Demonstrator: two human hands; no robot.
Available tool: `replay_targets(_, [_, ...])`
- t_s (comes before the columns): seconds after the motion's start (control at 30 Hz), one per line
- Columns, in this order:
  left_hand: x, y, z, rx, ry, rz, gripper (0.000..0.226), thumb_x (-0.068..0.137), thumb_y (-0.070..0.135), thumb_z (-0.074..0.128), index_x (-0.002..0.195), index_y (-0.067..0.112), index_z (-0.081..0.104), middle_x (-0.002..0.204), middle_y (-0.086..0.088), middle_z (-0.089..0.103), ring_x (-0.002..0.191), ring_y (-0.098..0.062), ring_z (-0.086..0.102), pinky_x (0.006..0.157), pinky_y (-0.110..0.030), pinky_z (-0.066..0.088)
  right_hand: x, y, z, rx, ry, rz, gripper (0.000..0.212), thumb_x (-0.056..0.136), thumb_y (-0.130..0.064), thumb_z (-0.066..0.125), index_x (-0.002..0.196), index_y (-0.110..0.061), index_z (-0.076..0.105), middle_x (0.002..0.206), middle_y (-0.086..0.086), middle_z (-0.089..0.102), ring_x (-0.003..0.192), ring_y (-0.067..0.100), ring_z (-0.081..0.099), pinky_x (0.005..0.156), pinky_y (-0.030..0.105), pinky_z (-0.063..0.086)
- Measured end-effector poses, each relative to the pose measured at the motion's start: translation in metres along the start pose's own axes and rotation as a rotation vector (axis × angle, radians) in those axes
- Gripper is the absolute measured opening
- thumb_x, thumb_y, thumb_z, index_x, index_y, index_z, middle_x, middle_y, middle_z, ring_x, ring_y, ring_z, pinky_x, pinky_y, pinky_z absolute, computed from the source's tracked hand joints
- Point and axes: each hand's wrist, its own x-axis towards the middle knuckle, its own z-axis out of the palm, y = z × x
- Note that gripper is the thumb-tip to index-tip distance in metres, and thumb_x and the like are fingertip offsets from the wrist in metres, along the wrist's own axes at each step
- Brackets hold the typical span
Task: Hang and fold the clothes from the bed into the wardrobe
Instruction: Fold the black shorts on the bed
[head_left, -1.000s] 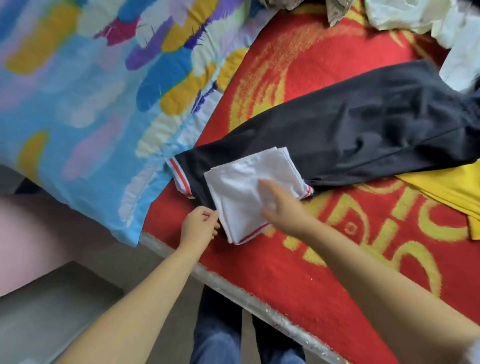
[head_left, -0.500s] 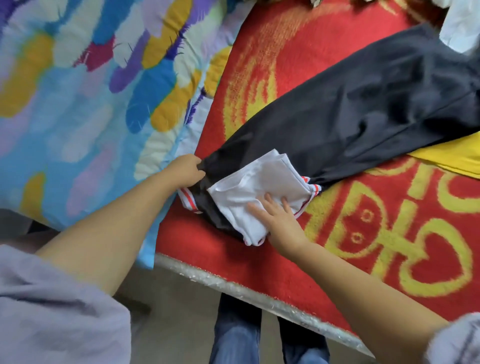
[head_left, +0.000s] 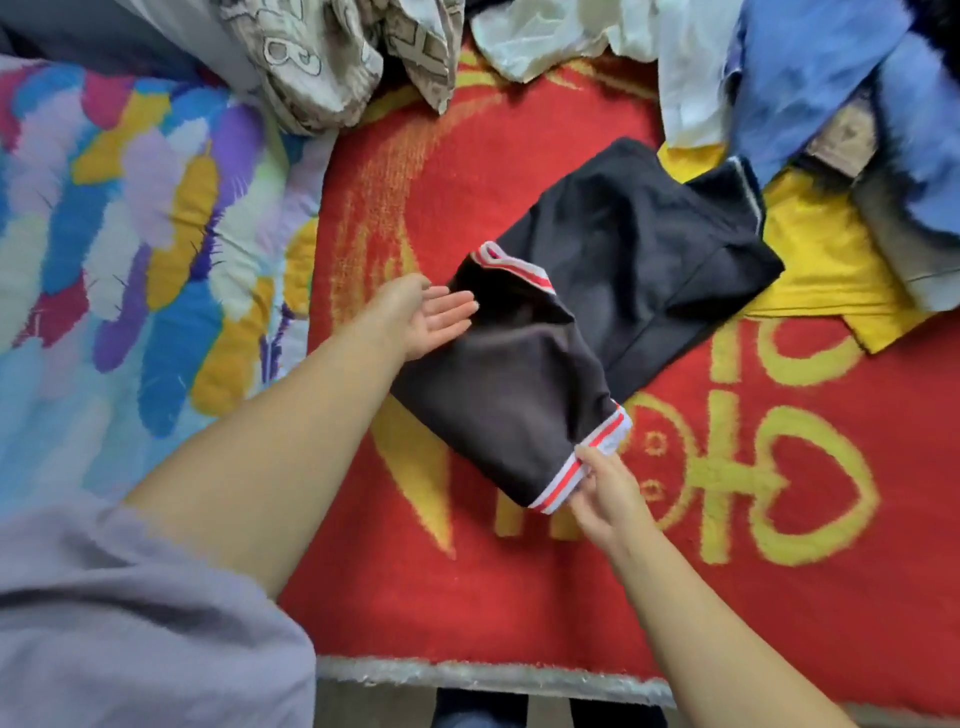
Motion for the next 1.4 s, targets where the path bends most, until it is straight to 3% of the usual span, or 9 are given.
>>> replay_targets(0.2, [0.037,-0.051,-0.020,1.218,0.424,0.580,0.065,0.093,0.044,0.051,0.146,0.014,0.029,0.148,-0.012,0.035,0.136,-0.032,0.031,0.110,-0.045,0.024,-0.007,0.004,0.001,-0.463,0.160,-0.166,0.066,0.080,-0.052,0.064,0.138,-0.031,0.039,0.127,-0.009,0.059,0.115,0.012,0.058,0.104,0.045,0.045])
replay_targets(0.37, [0.048,-0.054,-0.043,1.179,0.186,0.337,0.055,0.094,0.046,0.051,0.134,0.009,0.043,0.134,-0.012,0.052,0.122,-0.033,0.049,0.098,-0.037,0.039,-0.010,0.013,0.030,-0.663,0.156,-0.218,0.072,0.096,-0.021,0.051,0.153,-0.027,0.008,0.137,-0.008,0.039,0.127,0.016,0.042,0.100,0.020,0.028])
replay_targets(0.6, [0.019,-0.130,-0.046,1.168,0.094,0.311,0.036,0.101,0.026,0.042,0.112,-0.002,0.061,0.115,-0.023,0.063,0.110,-0.036,0.057,0.090,-0.038,0.043,-0.031,-0.026,-0.015,-1.031,0.251,-0.438,0.071,0.096,-0.018,0.048,0.153,-0.030,0.008,0.135,0.017,0.053,0.118,0.038,0.051,0.079,0.029,0.032])
replay_targets(0.73, [-0.015,-0.179,-0.063,1.224,0.224,0.295,0.030,0.097,0.029,0.051,0.116,0.005,0.053,0.117,-0.021,0.061,0.110,-0.038,0.056,0.087,-0.041,0.044,-0.041,-0.014,-0.063,-1.235,0.169,-0.342,0.077,0.097,-0.022,0.053,0.153,-0.014,0.001,0.154,0.016,0.027,0.139,0.033,0.032,0.108,0.030,0.026])
replay_targets(0.83, [-0.026,-0.179,-0.075,1.424,0.320,0.807,0.054,0.089,0.029,0.058,0.133,0.003,0.044,0.128,-0.020,0.052,0.118,-0.037,0.048,0.096,-0.049,0.041,-0.050,-0.010,-0.073,-1.582,0.307,-0.717,0.075,0.090,-0.032,0.050,0.149,0.000,0.018,0.149,0.026,0.030,0.138,0.042,0.027,0.113,0.048,0.024])
replay_targets(0.93, [-0.029,-0.184,-0.080,1.861,-0.162,1.277,0.083,0.077,0.050,0.055,0.144,0.006,0.031,0.149,-0.020,0.032,0.139,-0.033,0.029,0.109,-0.055,0.024,-0.062,0.018,-0.063,-2.068,-0.120,-0.886,0.098,0.064,-0.043,0.070,0.145,-0.005,0.030,0.151,0.026,0.029,0.141,0.042,0.018,0.111,0.056,0.015])
replay_targets(1.1, [-0.015,-0.195,-0.079,2.218,-0.259,0.852,0.134,0.041,0.027,0.087,0.150,0.011,0.011,0.154,-0.025,0.020,0.143,-0.034,0.020,0.107,-0.059,0.028,-0.032,0.040,-0.057,-2.305,-0.107,-0.571,0.126,0.039,-0.024,0.090,0.148,-0.024,0.027,0.151,0.023,0.032,0.138,0.045,0.031,0.105,0.066,0.016])
replay_targets(1.27, [-0.016,-0.174,-0.054,2.288,-0.309,0.805,0.091,0.079,-0.006,0.056,0.150,0.006,0.000,0.154,-0.030,0.015,0.144,-0.038,0.020,0.116,-0.044,0.019,-0.033,0.015,-0.041,-2.387,-0.240,-0.443,0.092,0.088,-0.004,0.048,0.151,-0.032,-0.013,0.159,0.016,-0.017,0.146,0.041,-0.010,0.115,0.058,0.002])
replay_targets(1.4, [-0.048,-0.119,-0.029,1.956,-0.654,0.121,0.059,0.081,-0.006,0.036,0.135,0.010,0.049,0.126,-0.015,0.058,0.108,-0.020,0.060,0.090,-0.026,0.047,-0.053,-0.043,-0.028,-2.054,-0.662,0.020,0.071,0.084,-0.009,0.046,0.147,-0.038,0.028,0.146,0.017,0.040,0.124,0.032,0.049,0.100,0.042,0.043])
